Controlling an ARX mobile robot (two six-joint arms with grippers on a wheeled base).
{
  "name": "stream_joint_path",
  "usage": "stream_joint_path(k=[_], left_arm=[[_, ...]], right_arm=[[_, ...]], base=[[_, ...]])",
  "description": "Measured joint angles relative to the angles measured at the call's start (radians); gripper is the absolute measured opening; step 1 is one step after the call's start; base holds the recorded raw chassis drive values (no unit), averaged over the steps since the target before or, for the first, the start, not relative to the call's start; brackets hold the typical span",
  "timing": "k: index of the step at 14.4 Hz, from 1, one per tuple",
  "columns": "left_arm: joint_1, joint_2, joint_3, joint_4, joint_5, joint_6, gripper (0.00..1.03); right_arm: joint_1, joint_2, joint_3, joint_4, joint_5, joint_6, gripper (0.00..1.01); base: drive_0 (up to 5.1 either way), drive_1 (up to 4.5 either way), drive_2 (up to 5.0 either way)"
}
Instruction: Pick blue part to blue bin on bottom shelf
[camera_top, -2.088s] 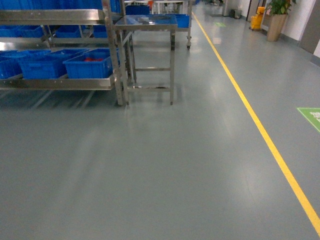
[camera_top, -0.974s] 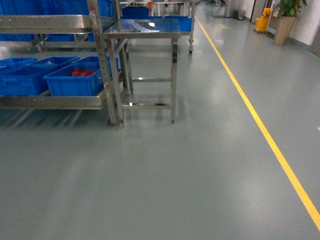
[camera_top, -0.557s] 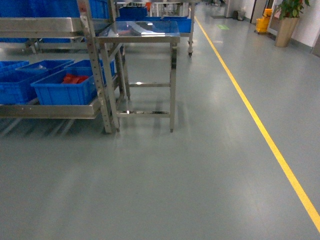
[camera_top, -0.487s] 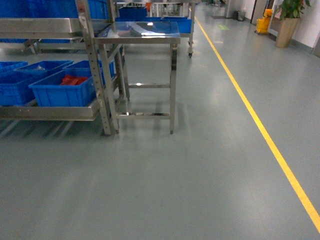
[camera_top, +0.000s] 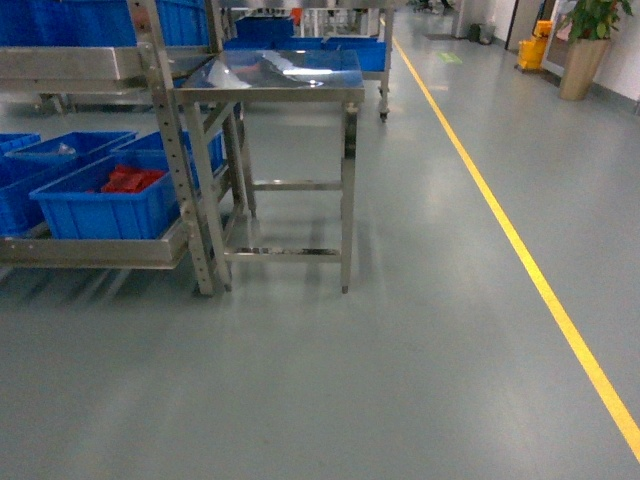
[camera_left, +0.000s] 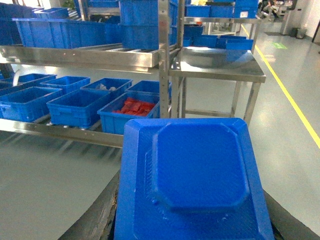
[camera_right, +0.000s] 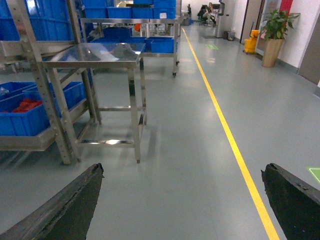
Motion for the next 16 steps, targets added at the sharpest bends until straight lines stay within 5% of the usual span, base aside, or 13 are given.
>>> stream_joint_path(k=[16], left_arm=[[0.000,0.000,0.000,-0.001,0.000,0.000,0.43]], right_arm=[[0.000,0.000,0.000,0.000,0.000,0.000,0.98]], base=[[0.0,4.27,-4.2]])
